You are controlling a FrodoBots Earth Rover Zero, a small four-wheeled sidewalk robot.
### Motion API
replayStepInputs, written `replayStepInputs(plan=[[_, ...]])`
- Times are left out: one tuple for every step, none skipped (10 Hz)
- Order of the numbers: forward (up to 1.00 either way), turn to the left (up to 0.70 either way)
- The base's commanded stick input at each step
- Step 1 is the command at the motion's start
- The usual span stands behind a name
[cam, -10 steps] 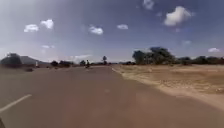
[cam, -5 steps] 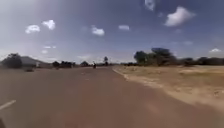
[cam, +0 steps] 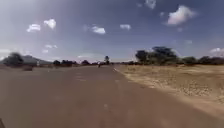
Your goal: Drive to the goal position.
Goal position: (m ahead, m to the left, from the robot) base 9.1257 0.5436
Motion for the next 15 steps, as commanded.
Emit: replayStepInputs(plan=[[0.85,0.00],[0.85,0.00],[0.85,0.00],[0.85,0.00],[0.85,0.00],[0.85,0.00],[0.85,0.00],[0.85,-0.03],[0.85,-0.08],[0.85,-0.12],[0.85,-0.19],[0.85,-0.26],[0.85,-0.34],[0.85,-0.34],[0.85,-0.23]])
